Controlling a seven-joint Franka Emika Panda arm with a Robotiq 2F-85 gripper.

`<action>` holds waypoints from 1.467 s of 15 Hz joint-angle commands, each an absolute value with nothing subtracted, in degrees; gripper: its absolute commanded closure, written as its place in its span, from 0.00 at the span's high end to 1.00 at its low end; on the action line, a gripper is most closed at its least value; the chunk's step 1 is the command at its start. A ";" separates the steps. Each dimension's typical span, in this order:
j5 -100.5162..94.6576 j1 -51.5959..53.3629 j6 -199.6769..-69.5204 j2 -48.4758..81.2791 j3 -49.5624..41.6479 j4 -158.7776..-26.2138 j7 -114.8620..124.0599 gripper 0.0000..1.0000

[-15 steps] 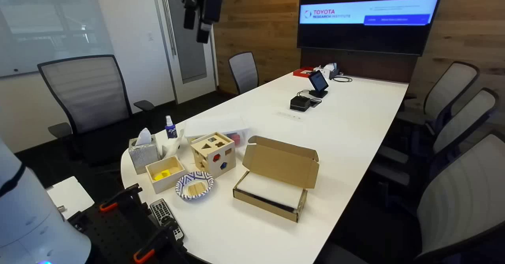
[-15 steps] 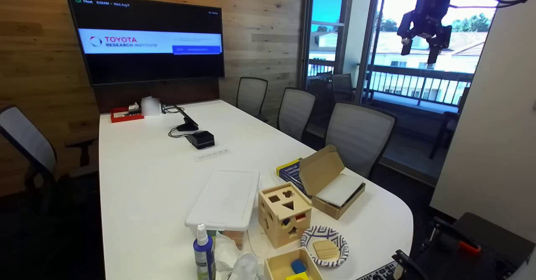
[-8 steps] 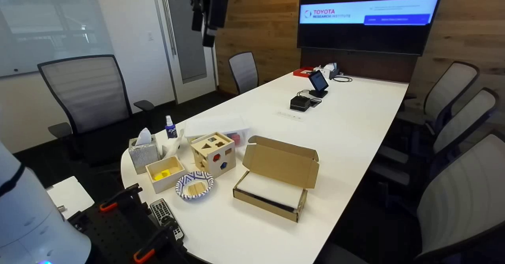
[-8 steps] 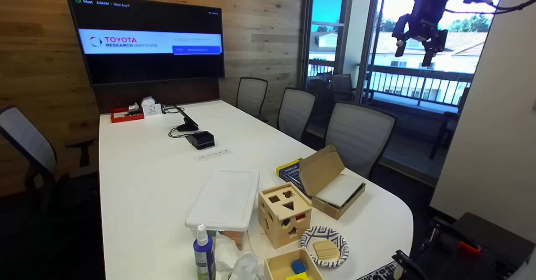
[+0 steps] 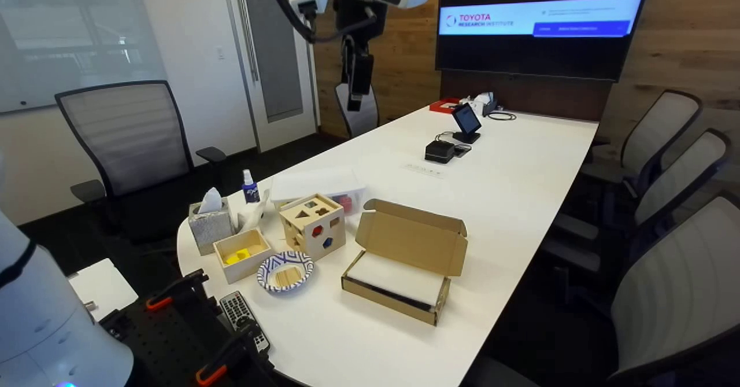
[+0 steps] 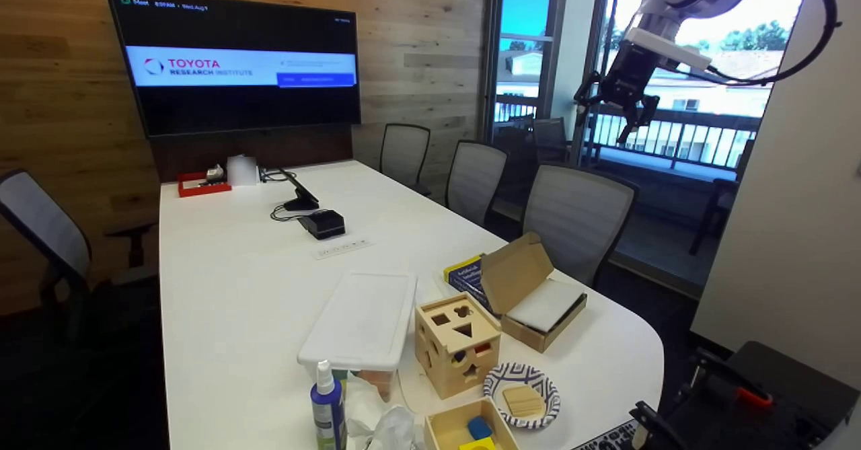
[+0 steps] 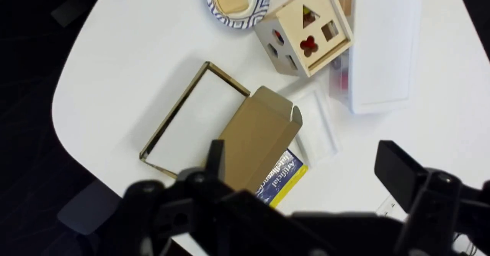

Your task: Pick up the book from the box and put it on the table

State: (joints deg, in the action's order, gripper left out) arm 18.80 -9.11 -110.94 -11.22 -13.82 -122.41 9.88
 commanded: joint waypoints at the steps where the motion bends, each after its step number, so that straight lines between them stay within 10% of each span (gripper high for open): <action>1: 20.17 -9.85 -120.22 -6.32 -12.23 -123.69 13.95 1.00; 22: 71.14 -19.79 -134.48 23.75 -12.23 -131.70 -26.98 1.00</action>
